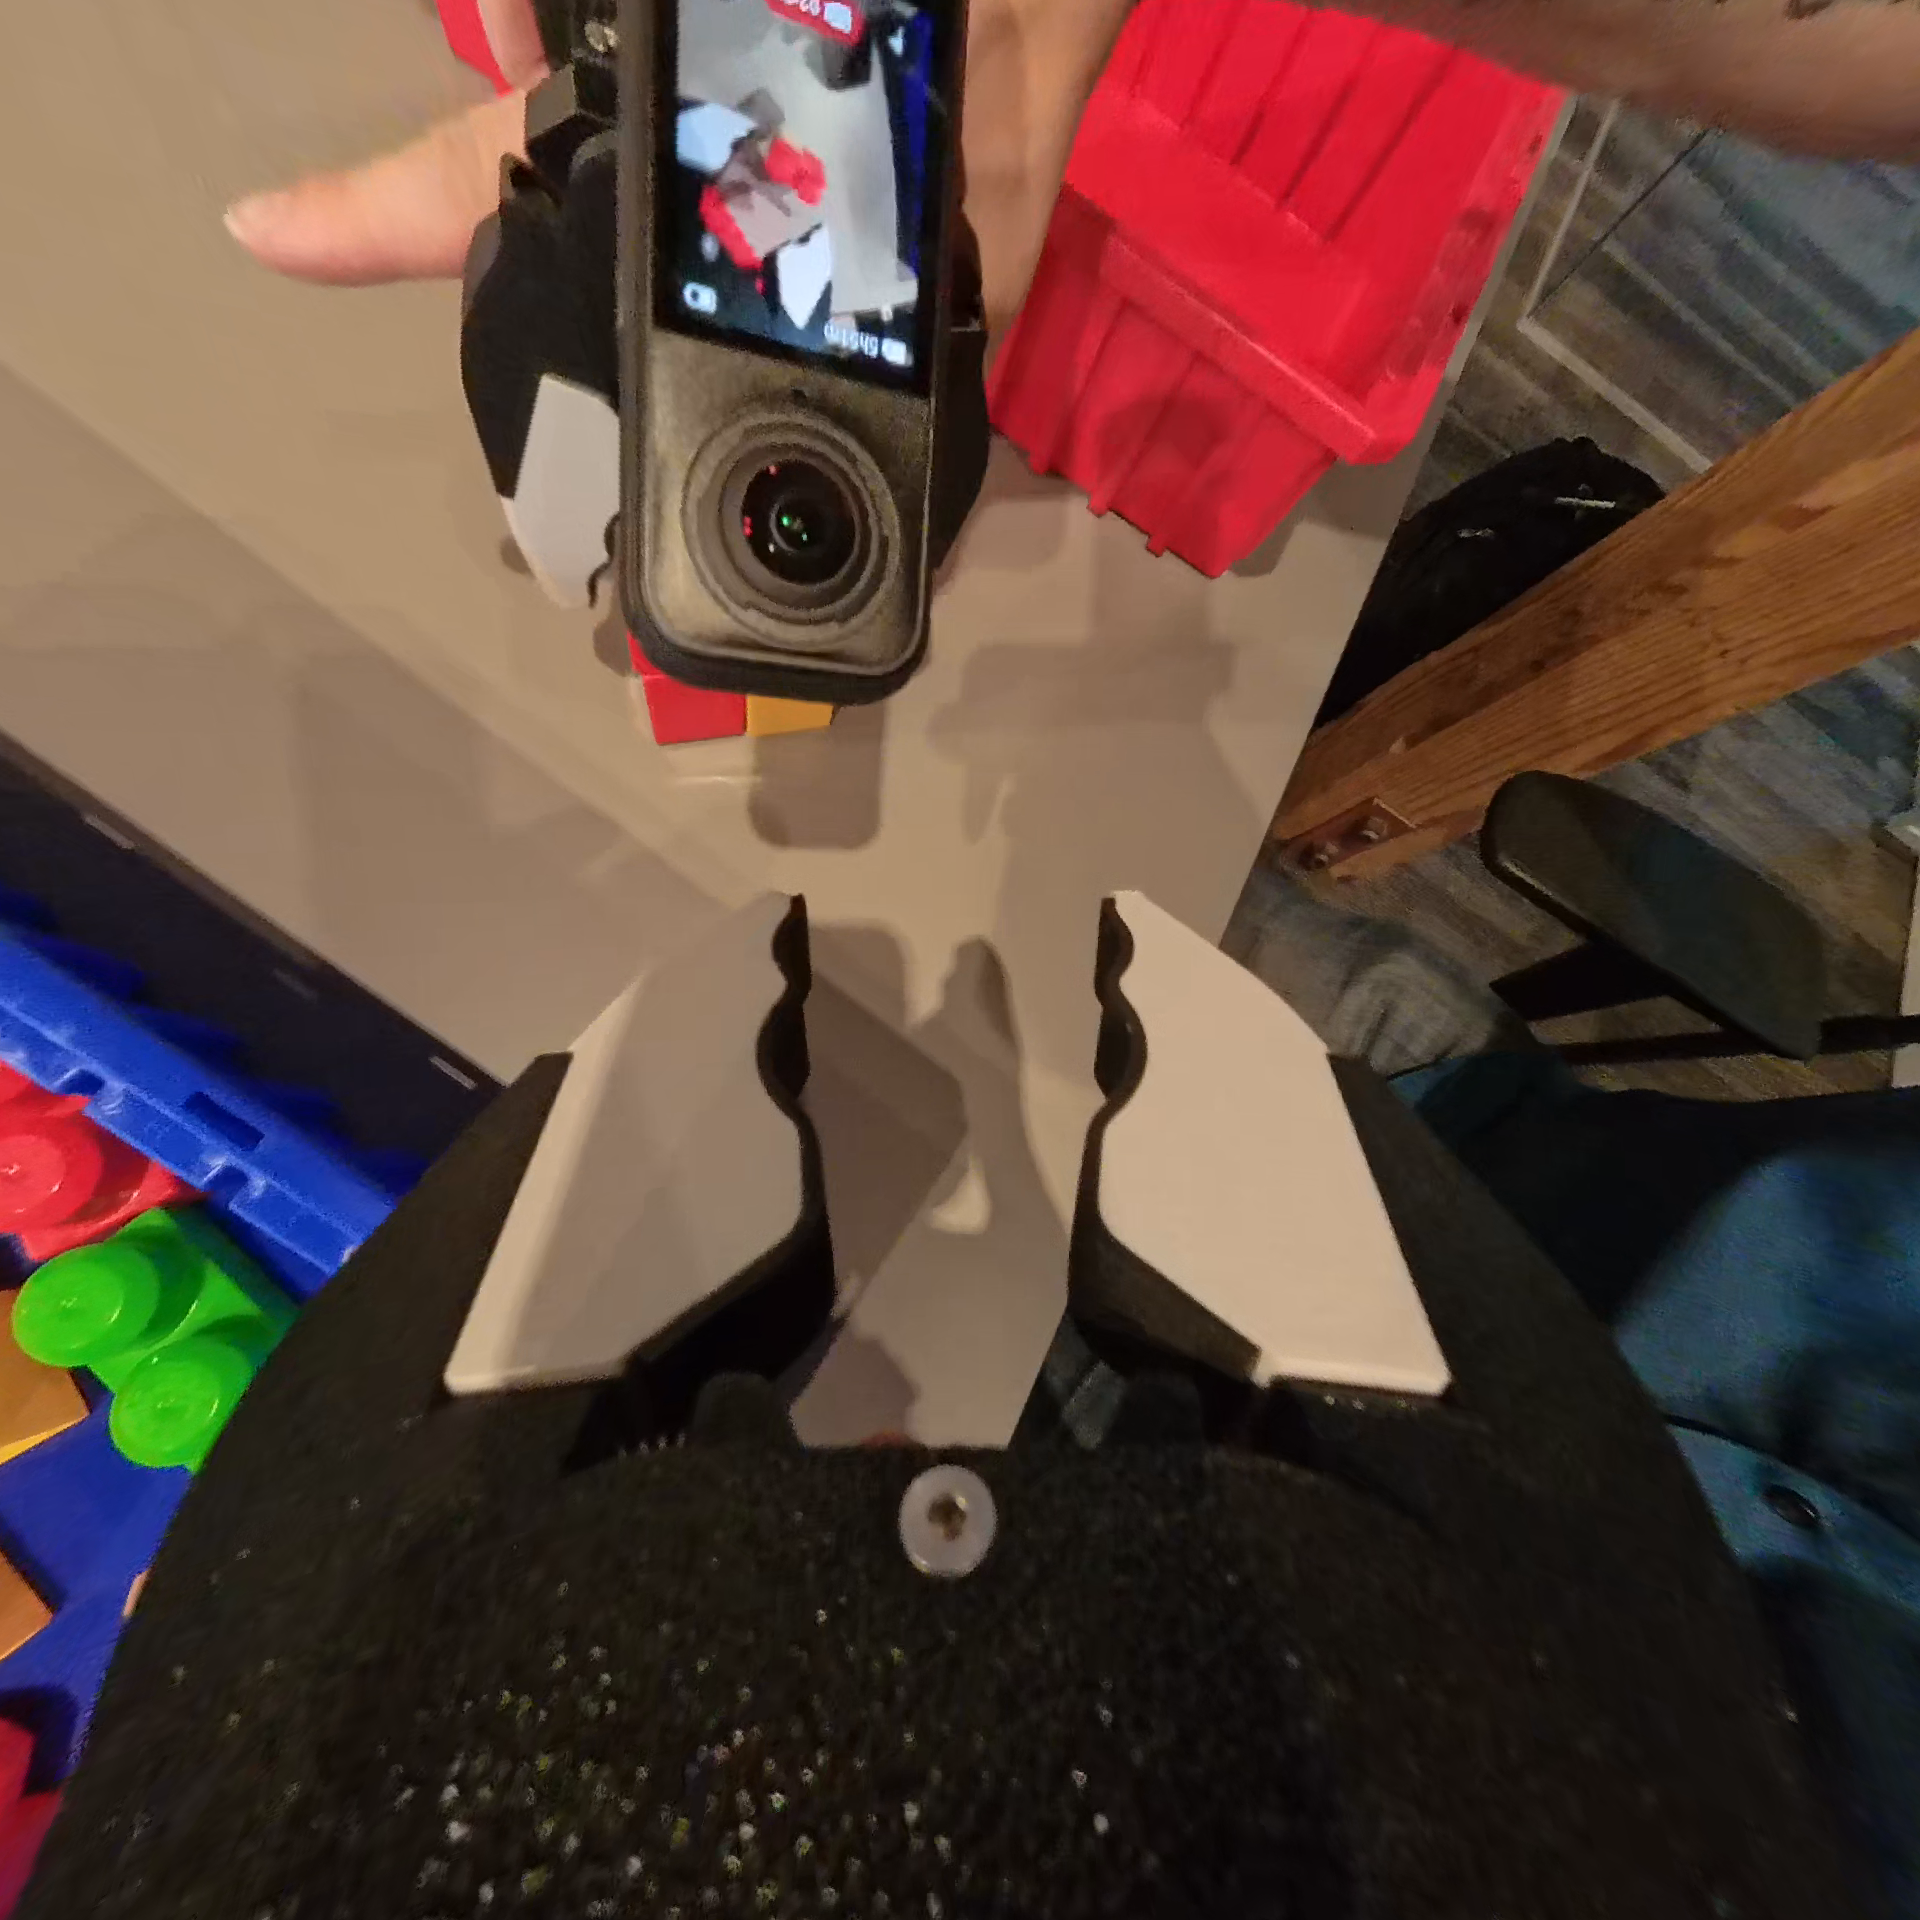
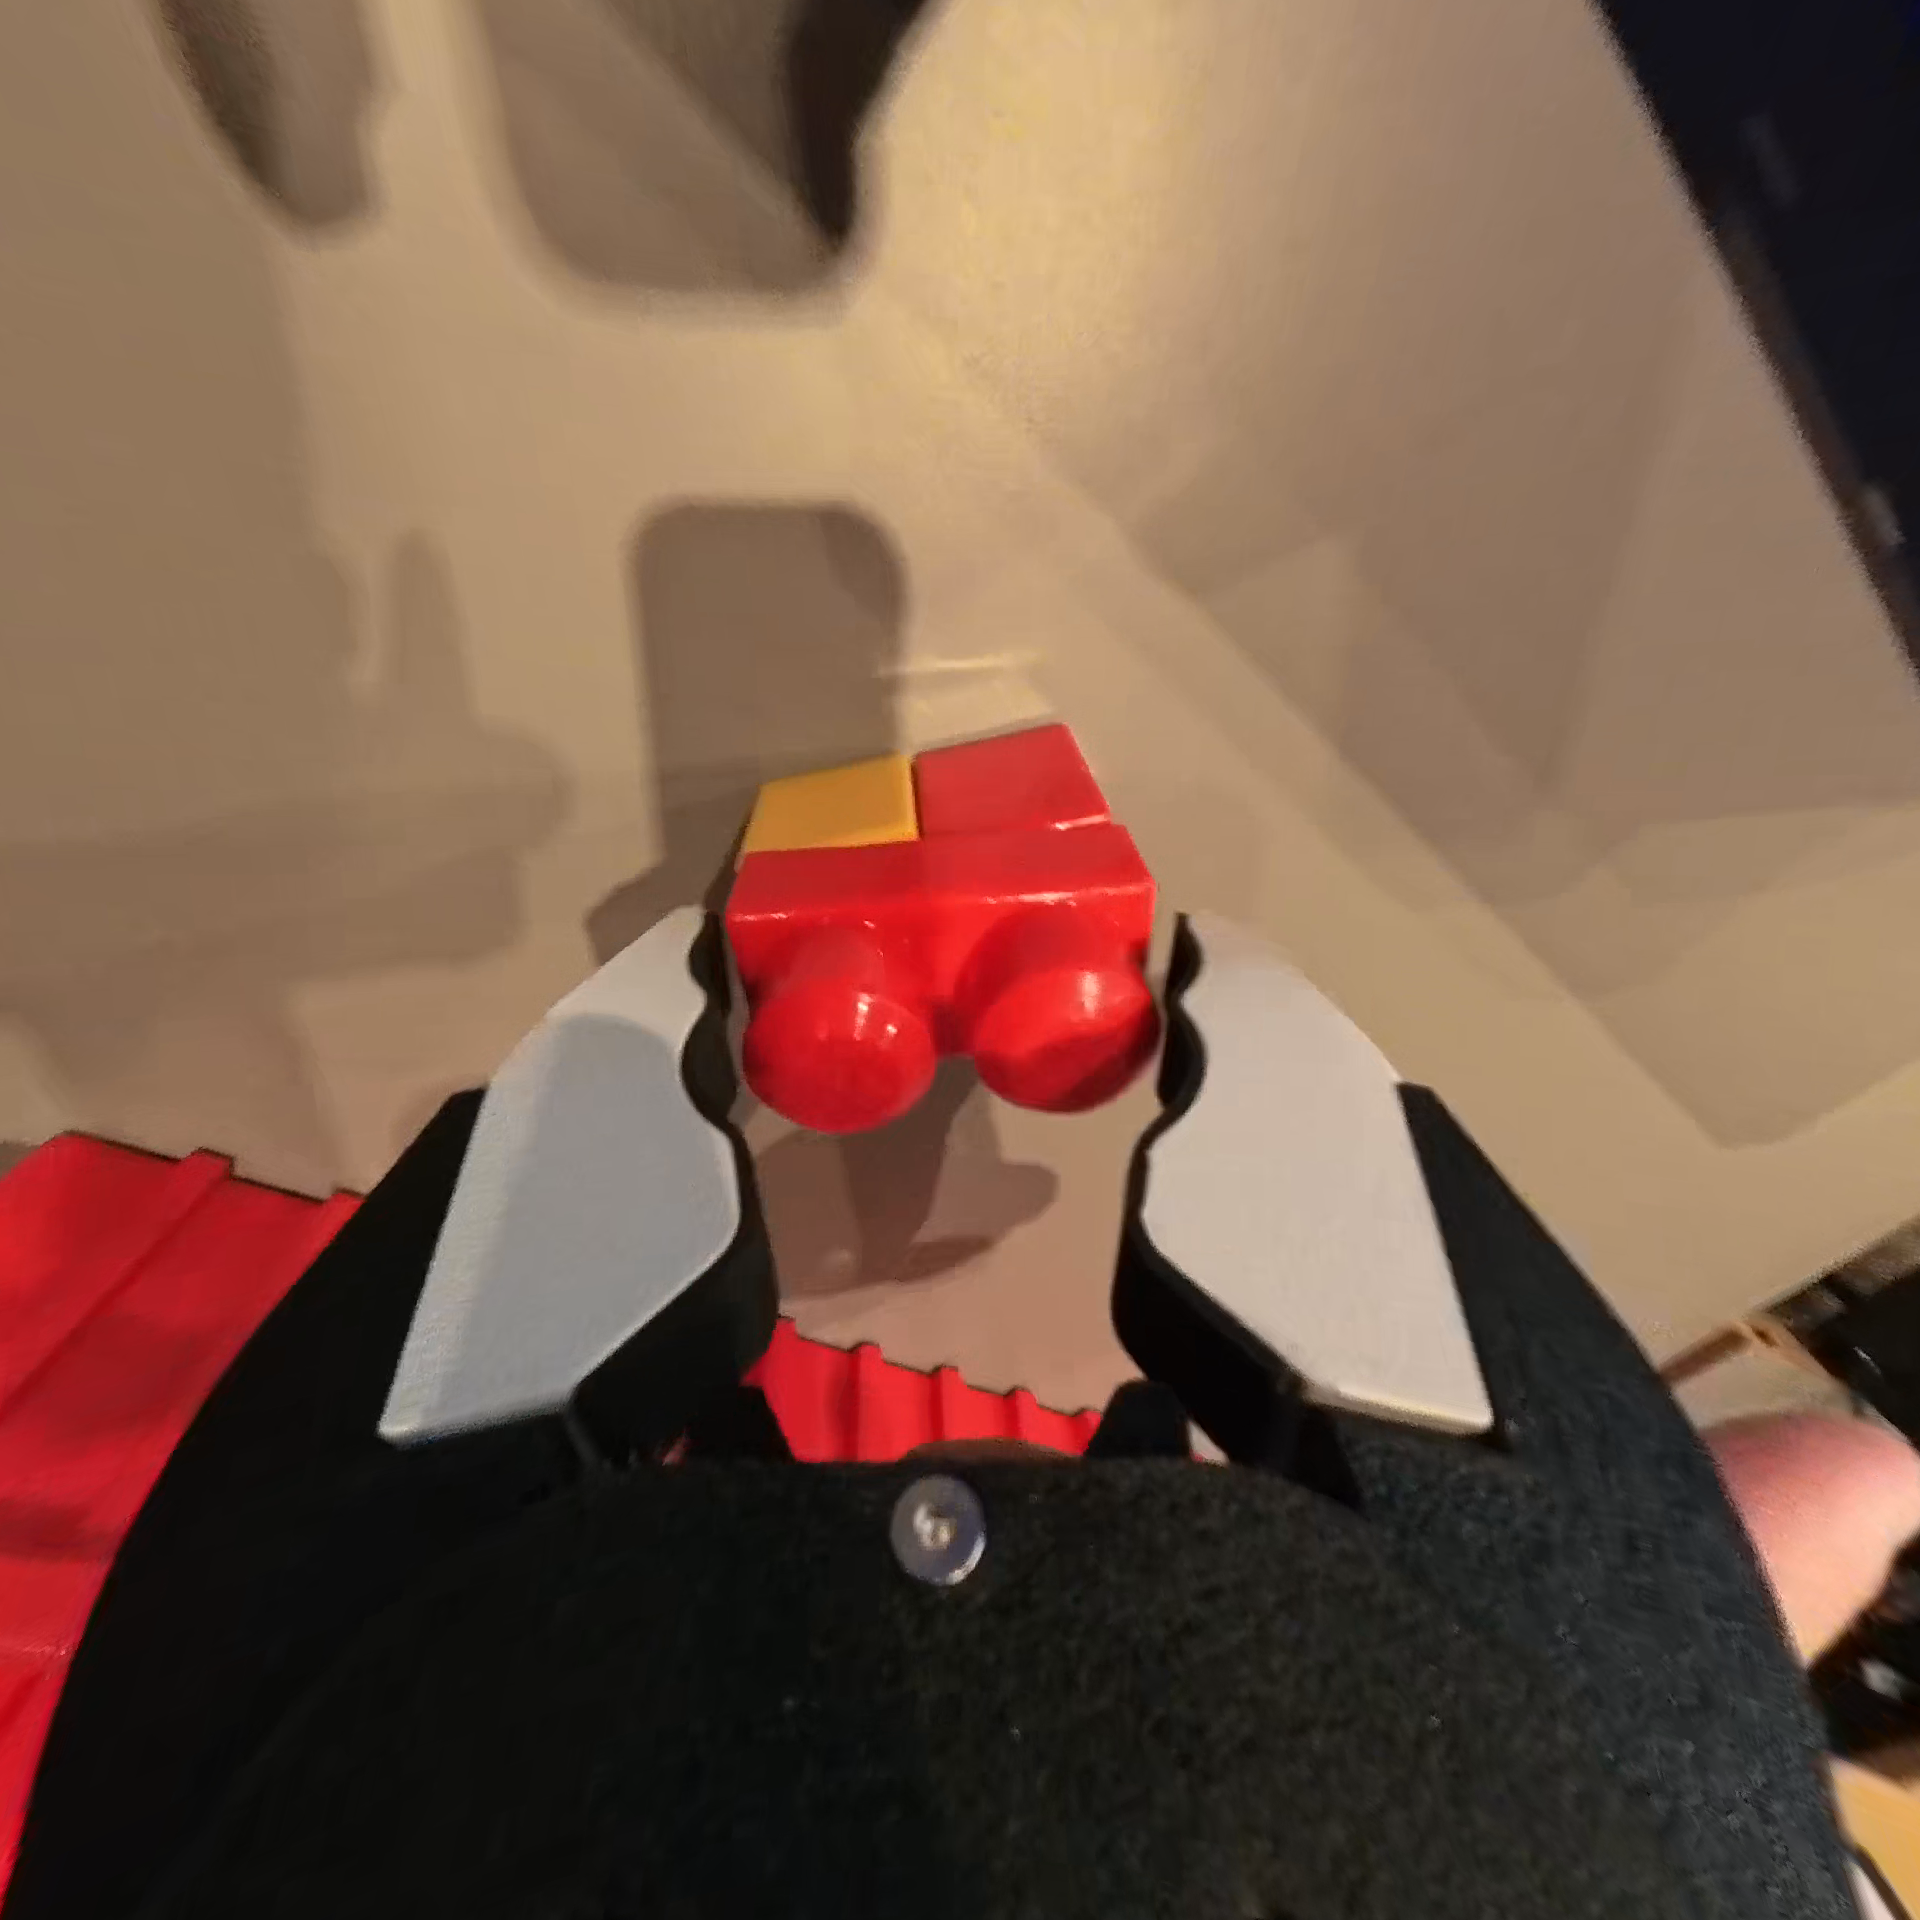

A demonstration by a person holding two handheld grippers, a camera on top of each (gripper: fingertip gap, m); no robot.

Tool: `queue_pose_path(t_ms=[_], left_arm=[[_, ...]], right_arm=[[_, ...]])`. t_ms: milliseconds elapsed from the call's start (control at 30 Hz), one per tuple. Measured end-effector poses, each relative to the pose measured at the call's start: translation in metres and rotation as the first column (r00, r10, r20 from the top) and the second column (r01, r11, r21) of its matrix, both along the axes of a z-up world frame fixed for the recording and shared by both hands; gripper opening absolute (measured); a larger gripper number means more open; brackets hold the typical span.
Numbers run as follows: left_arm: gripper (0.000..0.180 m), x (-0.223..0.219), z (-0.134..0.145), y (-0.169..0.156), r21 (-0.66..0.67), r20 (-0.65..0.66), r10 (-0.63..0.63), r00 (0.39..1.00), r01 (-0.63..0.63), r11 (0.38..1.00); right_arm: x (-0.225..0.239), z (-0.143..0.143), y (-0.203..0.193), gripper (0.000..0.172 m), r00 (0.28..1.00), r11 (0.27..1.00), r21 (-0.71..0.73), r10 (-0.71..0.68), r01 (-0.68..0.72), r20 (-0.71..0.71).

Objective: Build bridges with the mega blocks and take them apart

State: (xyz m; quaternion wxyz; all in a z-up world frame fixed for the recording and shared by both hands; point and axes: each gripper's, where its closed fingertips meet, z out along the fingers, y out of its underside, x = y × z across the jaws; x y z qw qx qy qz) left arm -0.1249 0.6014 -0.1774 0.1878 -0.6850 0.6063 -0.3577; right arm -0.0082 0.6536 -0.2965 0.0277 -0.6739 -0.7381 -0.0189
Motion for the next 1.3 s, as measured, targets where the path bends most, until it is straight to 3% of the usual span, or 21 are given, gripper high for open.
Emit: queue_pose_path(t_ms=[133, 267, 333, 467, 633, 833, 1000, 1167, 1300], left_arm=[[0.053, 0.004, -0.011, 0.0, -0.002, -0.028, -0.023, 0.999, 0.023, 1.0], [0.061, 0.009, -0.024, 0.004, 0.071, -0.06, -0.059, 0.996, 0.063, 0.996], [0.067, 0.013, -0.029, 0.007, 0.168, -0.068, -0.09, 0.994, 0.1, 0.981], [0.079, 0.028, -0.033, 0.017, 0.391, -0.049, -0.132, 0.99, 0.14, 0.91], [0.09, 0.048, -0.039, 0.008, 0.38, 0.005, -0.169, 0.986, 0.154, 0.912], [0.093, 0.064, -0.036, -0.012, 0.4, 0.054, -0.244, 0.968, 0.203, 0.894], [0.093, 0.066, -0.051, -0.022, 0.411, -0.016, -0.295, 0.955, 0.276, 0.869], [0.085, 0.07, -0.051, -0.029, 0.439, -0.004, -0.329, 0.944, 0.298, 0.848], [0.084, 0.065, -0.054, -0.032, 0.382, -0.03, -0.324, 0.946, 0.311, 0.871]], right_arm=[[-0.002, 0.0, 0.002, 0.078, 0.996, 0.997, 0.036, -0.071, 0.073, -0.06], [-0.006, 0.019, 0.002, 0.077, 0.939, 0.964, 0.034, -0.247, 0.263, -0.24], [-0.012, 0.037, -0.001, 0.077, 0.853, 0.931, 0.002, -0.334, 0.365, -0.402], [-0.018, 0.073, -0.012, 0.077, 0.612, 0.847, -0.076, -0.439, 0.526, -0.658], [-0.034, 0.102, -0.047, 0.077, 0.4, 0.818, -0.126, -0.402, 0.562, -0.824], [-0.046, 0.101, -0.067, 0.077, 0.368, 0.822, -0.091, -0.346, 0.562, -0.863], [-0.057, 0.11, -0.073, 0.077, 0.333, 0.841, -0.109, -0.326, 0.53, -0.885], [-0.065, 0.104, -0.072, 0.076, 0.362, 0.845, -0.09, -0.318, 0.526, -0.876], [-0.068, 0.104, -0.074, 0.076, 0.344, 0.854, -0.117, -0.324, 0.506, -0.881]])
